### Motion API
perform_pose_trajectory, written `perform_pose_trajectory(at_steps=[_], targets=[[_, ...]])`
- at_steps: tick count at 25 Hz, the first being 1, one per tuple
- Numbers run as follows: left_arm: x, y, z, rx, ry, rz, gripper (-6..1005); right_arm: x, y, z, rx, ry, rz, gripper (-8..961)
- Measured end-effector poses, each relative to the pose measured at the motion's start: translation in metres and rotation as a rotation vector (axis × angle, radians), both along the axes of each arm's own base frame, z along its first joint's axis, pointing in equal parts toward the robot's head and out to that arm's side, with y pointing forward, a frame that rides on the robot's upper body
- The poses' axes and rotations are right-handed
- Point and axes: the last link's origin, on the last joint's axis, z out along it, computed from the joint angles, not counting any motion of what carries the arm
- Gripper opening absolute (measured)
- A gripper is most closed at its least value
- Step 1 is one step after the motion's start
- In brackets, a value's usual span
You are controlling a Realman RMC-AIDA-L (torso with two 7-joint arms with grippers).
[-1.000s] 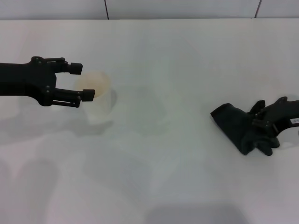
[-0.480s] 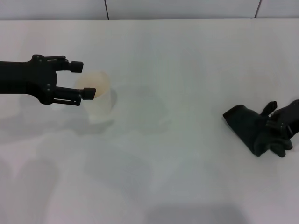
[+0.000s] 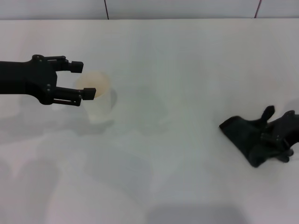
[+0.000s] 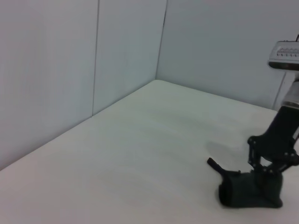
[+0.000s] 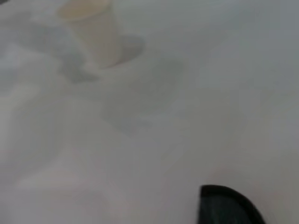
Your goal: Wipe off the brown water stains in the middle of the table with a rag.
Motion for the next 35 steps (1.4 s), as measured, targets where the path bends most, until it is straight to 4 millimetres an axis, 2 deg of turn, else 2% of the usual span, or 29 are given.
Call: perform_pose_trajectory(at_steps=[13,19,24,30,35], targets=[[0.000,-0.001,-0.001,-0.002,0.000,-0.001,887,-0.029,-0.003,-0.009,-0.071,0.086,0.113,211],[0.000,-0.002,-0.002,-0.007,0.000,0.000,887,-0.043,-0.001,-0.005,-0.051,0.140,0.180,409],[0.000,-0.002,-0.005,-0.019,0.005,-0.001,887,-0.052,0.003,-0.001,-0.002,0.179,0.236,639],[0.001,-0.002,-0.004,-0.018,0.008,-0.002,887,-0.054,0.009,0.002,0.039,0.174,0.268,794],[0.000,-0.002,-0.001,-0.015,0.019,-0.001,887,-0.056,0.011,0.007,0.049,0.159,0.288,790]])
